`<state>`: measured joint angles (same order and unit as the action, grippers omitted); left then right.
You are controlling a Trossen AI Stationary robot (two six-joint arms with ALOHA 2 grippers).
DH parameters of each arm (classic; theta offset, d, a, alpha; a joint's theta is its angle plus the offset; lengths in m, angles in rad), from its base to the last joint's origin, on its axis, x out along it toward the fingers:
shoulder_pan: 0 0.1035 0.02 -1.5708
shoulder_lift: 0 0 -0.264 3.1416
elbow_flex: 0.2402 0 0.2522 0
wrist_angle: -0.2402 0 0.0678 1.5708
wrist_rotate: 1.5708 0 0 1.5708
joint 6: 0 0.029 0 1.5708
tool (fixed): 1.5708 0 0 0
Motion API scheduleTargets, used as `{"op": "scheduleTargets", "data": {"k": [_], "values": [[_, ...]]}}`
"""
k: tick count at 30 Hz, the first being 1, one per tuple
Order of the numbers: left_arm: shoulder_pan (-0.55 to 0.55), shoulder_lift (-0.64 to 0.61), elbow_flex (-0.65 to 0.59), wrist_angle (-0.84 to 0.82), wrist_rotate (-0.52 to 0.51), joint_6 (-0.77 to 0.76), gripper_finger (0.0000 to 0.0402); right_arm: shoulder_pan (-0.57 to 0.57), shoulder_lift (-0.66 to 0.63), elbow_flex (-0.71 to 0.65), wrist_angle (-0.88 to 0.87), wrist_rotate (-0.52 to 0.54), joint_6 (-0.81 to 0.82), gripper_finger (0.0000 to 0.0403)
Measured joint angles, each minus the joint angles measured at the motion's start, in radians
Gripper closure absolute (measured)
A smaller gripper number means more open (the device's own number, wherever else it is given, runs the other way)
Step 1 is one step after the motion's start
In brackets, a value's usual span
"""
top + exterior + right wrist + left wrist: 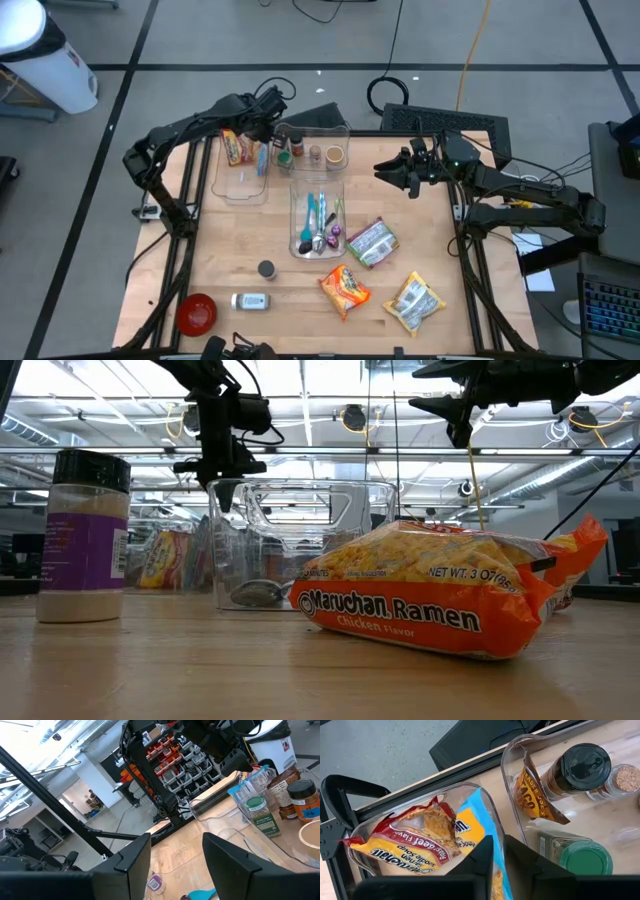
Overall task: Pick & Place Food Item
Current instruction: Put the green noodle pack into the top left transparent bin
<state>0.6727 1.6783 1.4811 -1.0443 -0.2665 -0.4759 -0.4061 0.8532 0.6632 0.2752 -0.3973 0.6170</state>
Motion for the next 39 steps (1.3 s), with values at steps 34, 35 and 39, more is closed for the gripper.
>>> {"op": "scheduleTargets", "data": {"k": [34, 35, 39], "values": [[-0.517, -0.241, 0.000, 0.354, 0.328, -0.204, 0.0282, 0.003, 0.000, 0.000, -0.397, -0.184, -0.141, 0.0232], [-0.561, -0.237, 0.000, 0.426, 0.299, -0.203, 0.0282, 0.003, 0.000, 0.000, -0.434, -0.184, -0.158, 0.0232], [-0.714, -0.218, 0.000, 0.706, 0.174, -0.160, 0.0282, 0.003, 0.000, 0.000, -0.588, -0.180, -0.213, 0.0232]]}}
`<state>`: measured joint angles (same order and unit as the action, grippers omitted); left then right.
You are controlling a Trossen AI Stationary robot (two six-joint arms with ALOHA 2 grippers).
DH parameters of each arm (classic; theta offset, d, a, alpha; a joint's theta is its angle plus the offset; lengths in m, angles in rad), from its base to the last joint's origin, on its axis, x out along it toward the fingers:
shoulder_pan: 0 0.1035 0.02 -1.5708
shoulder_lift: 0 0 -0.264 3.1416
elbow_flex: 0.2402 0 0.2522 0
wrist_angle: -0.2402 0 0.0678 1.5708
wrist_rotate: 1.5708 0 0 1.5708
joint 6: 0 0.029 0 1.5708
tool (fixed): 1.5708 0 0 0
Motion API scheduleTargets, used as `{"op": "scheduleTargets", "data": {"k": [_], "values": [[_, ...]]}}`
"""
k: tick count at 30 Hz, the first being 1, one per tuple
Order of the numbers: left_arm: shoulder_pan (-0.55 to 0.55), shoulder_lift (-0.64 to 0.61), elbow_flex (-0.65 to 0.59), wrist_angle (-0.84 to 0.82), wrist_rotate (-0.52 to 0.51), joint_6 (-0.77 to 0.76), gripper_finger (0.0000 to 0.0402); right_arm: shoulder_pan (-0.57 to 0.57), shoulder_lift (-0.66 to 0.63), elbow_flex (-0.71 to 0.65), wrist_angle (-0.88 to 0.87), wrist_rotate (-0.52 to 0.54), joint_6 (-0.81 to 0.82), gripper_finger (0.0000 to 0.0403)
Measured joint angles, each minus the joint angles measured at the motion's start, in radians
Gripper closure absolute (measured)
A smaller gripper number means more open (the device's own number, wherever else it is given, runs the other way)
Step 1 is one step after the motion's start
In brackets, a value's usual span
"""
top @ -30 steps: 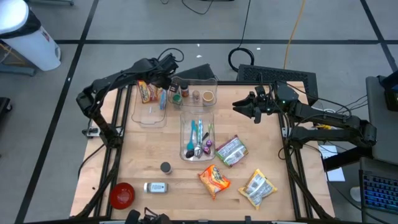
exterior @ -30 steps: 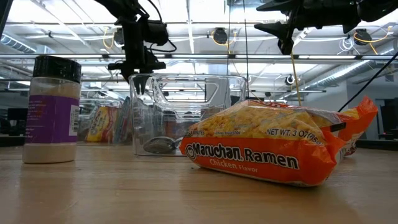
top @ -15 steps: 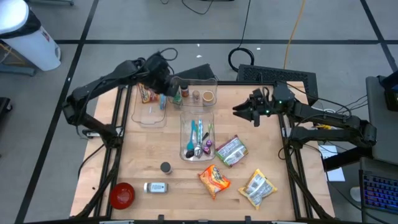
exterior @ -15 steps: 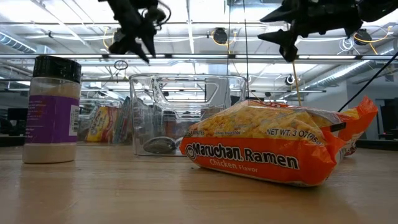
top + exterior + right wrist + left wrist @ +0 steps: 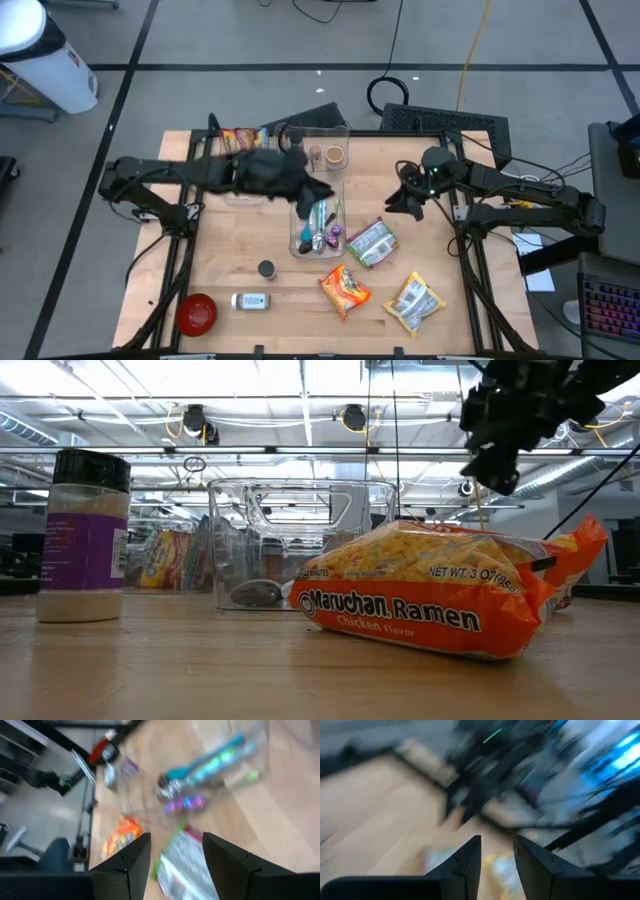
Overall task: Pick & Place Food Item
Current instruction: Put the green noodle pack into the top left transparent bin
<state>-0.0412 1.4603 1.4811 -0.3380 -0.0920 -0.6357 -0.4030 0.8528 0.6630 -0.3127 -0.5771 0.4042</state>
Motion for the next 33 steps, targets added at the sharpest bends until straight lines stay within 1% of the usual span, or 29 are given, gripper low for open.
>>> {"op": "scheduleTargets", "data": {"k": [2, 4, 6, 8, 9, 13, 16, 19, 21, 24, 28, 33], "values": [[-0.062, 0.011, 0.000, 0.145, -0.061, 0.028, 0.0282, 0.000, 0.000, -0.013, -0.040, 0.000, -0.008, 0.0232], [-0.113, 0.023, 0.000, 0.244, -0.115, 0.055, 0.0282, 0.002, 0.000, -0.042, -0.060, -0.001, 0.007, 0.0232], [-0.150, 0.044, 0.002, 0.362, -0.149, 0.080, 0.0282, 0.009, 0.000, -0.085, -0.054, 0.000, 0.034, 0.0232], [-0.183, 0.061, -0.002, 0.436, -0.163, 0.107, 0.0282, 0.022, 0.000, -0.139, -0.034, 0.003, 0.065, 0.0232], [-0.192, 0.076, 0.000, 0.500, -0.163, 0.118, 0.0282, 0.029, 0.000, -0.172, -0.015, 0.005, 0.083, 0.0232], [-0.216, 0.108, 0.000, 0.612, -0.172, 0.167, 0.0282, 0.057, 0.000, -0.293, 0.091, 0.000, 0.190, 0.0232], [-0.218, 0.133, -0.001, 0.652, -0.191, 0.188, 0.0282, 0.099, 0.000, -0.380, 0.215, -0.001, 0.293, 0.0232], [-0.211, 0.160, 0.000, 0.691, -0.199, 0.160, 0.0282, 0.151, 0.000, -0.449, 0.352, 0.001, 0.382, 0.0232], [-0.201, 0.180, 0.000, 0.715, -0.199, 0.119, 0.0282, 0.186, 0.000, -0.479, 0.404, 0.041, 0.427, 0.0232], [-0.185, 0.190, -0.001, 0.705, -0.196, 0.082, 0.0282, 0.238, 0.000, -0.499, 0.414, 0.139, 0.452, 0.0232], [-0.164, 0.200, -0.001, 0.708, -0.190, 0.073, 0.0282, 0.283, 0.000, -0.503, 0.411, 0.257, 0.453, 0.0232], [-0.140, 0.199, -0.001, 0.708, -0.158, 0.073, 0.0282, 0.290, 0.000, -0.503, 0.415, 0.315, 0.474, 0.0232]]}}
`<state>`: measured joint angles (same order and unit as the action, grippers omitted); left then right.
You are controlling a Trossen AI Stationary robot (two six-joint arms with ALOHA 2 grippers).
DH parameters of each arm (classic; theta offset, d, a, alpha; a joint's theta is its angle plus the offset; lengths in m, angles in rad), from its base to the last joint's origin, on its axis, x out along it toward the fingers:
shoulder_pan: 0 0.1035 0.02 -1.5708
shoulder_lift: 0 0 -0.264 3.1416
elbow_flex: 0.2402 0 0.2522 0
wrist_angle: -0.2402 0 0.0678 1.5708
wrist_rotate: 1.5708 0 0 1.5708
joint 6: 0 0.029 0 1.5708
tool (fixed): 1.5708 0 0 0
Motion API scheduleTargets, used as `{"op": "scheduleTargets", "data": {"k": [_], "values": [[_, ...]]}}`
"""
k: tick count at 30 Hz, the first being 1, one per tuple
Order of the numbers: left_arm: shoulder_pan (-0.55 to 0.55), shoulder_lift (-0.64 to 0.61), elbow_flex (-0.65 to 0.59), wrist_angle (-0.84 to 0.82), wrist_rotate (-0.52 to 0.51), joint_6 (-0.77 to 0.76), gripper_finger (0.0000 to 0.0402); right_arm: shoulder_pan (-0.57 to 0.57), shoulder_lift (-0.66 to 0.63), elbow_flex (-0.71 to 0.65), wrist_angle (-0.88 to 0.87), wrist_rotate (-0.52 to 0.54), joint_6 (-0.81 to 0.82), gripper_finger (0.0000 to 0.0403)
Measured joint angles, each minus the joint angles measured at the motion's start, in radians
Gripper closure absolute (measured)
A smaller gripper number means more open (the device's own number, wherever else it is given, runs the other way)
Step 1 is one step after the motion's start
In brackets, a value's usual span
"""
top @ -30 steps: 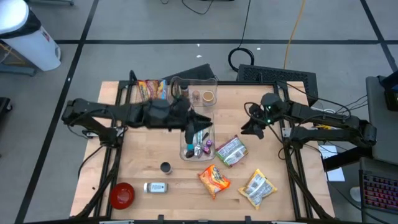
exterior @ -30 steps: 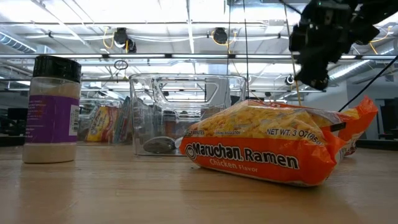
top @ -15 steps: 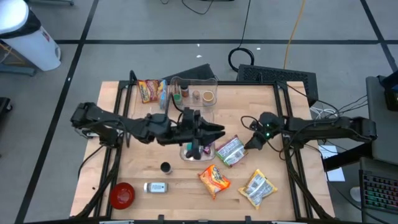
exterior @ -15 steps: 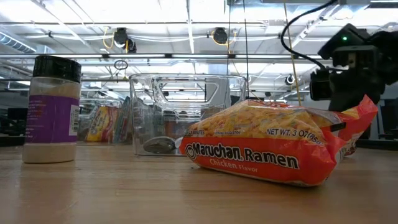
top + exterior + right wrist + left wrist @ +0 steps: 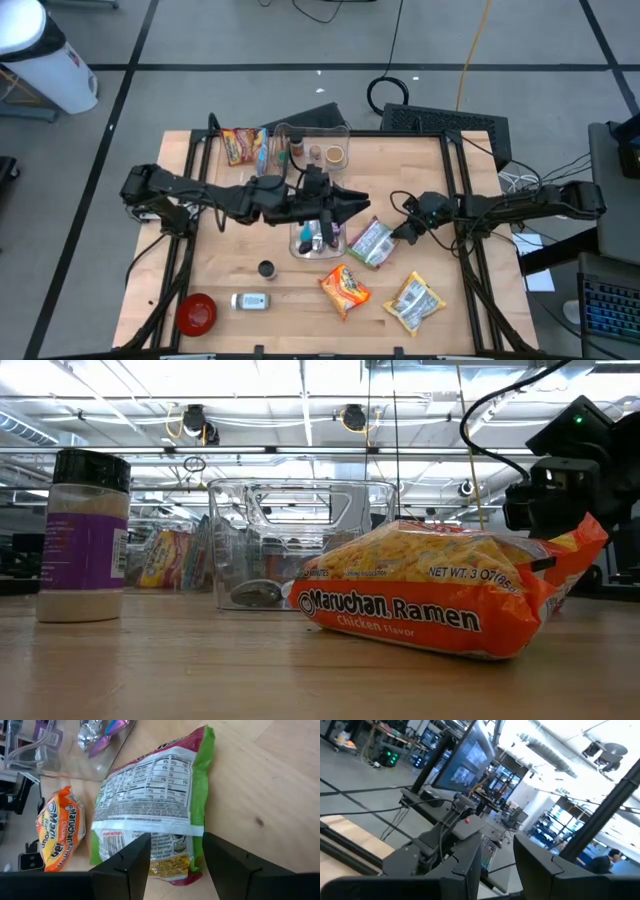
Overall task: Pick & Place Food Item
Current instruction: Put the green noodle pack into the top left transparent bin
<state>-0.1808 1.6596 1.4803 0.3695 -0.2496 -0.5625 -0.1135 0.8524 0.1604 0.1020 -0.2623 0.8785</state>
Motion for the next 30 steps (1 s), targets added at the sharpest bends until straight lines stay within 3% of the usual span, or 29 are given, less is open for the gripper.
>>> {"op": "scheduleTargets", "data": {"k": [8, 14, 20, 30], "values": [[0.020, 0.000, 0.000, 0.000, 0.090, 0.001, 0.0282, 0.000, 0.000, 0.000, -0.002, 0.032, -0.001, 0.0232], [0.019, 0.000, 0.000, -0.002, 0.093, 0.007, 0.0282, -0.019, 0.000, 0.000, -0.006, 0.078, -0.032, 0.0232], [0.020, 0.000, 0.000, -0.044, 0.093, 0.007, 0.0282, -0.022, 0.004, 0.000, -0.027, 0.025, -0.035, 0.0232], [0.030, 0.000, 0.000, -0.055, 0.092, 0.015, 0.0282, 0.010, 0.037, 0.001, -0.054, 0.027, -0.037, 0.0241]]}}
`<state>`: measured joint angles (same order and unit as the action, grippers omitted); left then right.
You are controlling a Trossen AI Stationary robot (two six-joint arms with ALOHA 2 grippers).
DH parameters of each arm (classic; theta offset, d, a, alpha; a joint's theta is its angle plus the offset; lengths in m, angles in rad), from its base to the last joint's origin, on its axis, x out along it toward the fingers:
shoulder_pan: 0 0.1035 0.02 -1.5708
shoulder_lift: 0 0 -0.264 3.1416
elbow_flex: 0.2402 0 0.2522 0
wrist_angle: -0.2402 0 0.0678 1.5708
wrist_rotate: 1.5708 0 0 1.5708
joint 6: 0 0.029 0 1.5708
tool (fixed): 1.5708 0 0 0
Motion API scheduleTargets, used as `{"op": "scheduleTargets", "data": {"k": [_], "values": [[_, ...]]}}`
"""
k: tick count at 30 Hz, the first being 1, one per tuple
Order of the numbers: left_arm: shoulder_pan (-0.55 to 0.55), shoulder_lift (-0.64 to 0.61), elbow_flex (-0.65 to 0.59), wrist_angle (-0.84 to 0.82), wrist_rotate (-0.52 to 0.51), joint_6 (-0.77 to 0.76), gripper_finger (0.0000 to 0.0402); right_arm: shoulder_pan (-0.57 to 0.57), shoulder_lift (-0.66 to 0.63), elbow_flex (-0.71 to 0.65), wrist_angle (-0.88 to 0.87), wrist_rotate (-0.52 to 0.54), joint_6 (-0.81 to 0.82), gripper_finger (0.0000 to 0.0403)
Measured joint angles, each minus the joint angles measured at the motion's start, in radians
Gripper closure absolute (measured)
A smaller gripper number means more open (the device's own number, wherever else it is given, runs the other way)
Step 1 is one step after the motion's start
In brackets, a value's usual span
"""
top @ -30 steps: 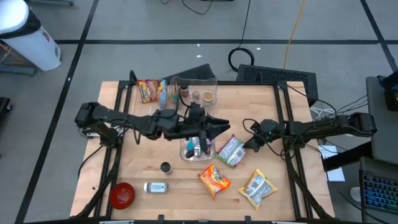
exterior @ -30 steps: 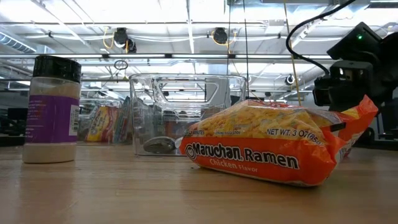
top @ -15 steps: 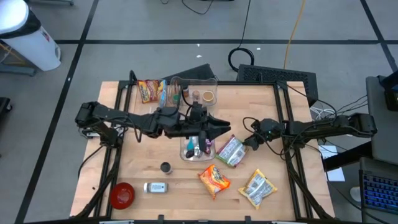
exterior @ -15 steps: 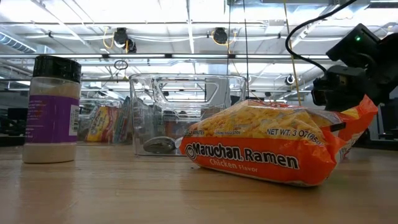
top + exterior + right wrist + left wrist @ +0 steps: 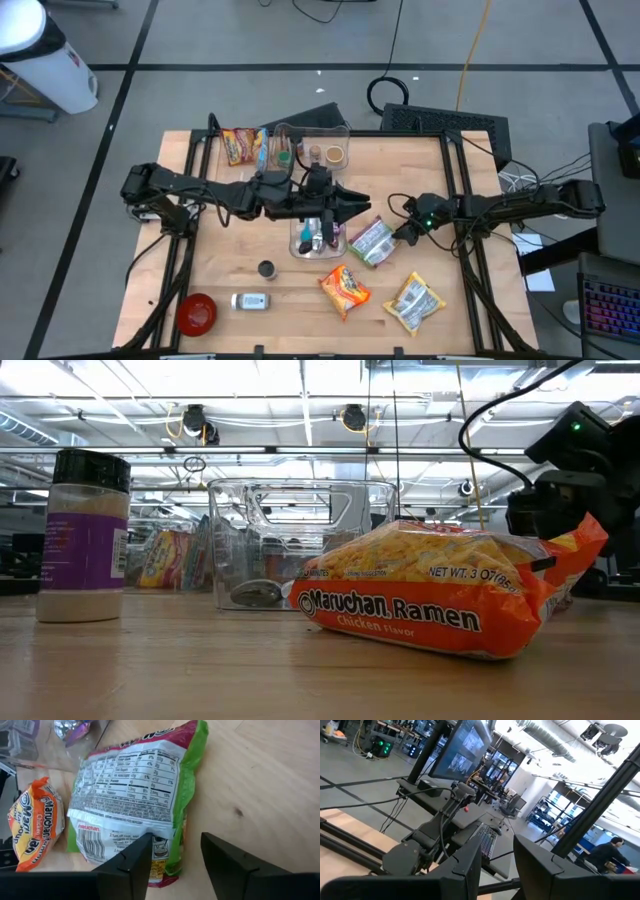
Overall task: Pick & Place Food Item
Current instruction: Put the green noodle pack into the top left transparent bin
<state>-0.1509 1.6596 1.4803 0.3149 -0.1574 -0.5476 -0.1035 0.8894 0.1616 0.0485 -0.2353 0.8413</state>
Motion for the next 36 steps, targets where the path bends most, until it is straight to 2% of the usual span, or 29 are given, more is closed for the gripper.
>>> {"op": "scheduleTargets", "data": {"k": [4, 9, 10, 15, 20, 24, 28, 33, 36], "values": [[0.006, 0.000, 0.000, -0.001, 0.000, 0.000, 0.0282, 0.008, 0.001, 0.000, -0.006, -0.005, -0.008, 0.0288], [0.012, 0.000, 0.000, -0.001, -0.008, -0.005, 0.0282, 0.008, 0.001, -0.001, 0.008, -0.012, -0.030, 0.0383], [0.013, 0.000, 0.000, -0.001, -0.009, -0.005, 0.0282, 0.008, 0.001, -0.002, 0.023, -0.013, -0.038, 0.0393], [0.019, 0.000, 0.000, -0.001, -0.009, -0.009, 0.0282, 0.008, 0.001, 0.010, 0.104, -0.008, -0.033, 0.0400], [0.019, 0.000, 0.000, 0.000, -0.009, -0.010, 0.0282, 0.008, -0.003, 0.113, 0.089, -0.029, -0.127, 0.0402], [0.032, 0.000, 0.000, -0.018, 0.002, -0.012, 0.0282, 0.008, -0.003, 0.254, -0.034, -0.036, -0.267, 0.0402], [0.057, 0.000, 0.000, -0.057, 0.011, -0.032, 0.0282, 0.008, -0.003, 0.431, -0.260, -0.047, -0.447, 0.0402], [0.089, 0.000, 0.006, -0.070, 0.078, -0.021, 0.0282, 0.008, -0.003, 0.606, -0.488, -0.058, -0.598, 0.0403], [0.104, 0.002, 0.078, -0.232, 0.109, 0.027, 0.0282, 0.008, -0.003, 0.678, -0.556, -0.073, -0.638, 0.0403]]}}
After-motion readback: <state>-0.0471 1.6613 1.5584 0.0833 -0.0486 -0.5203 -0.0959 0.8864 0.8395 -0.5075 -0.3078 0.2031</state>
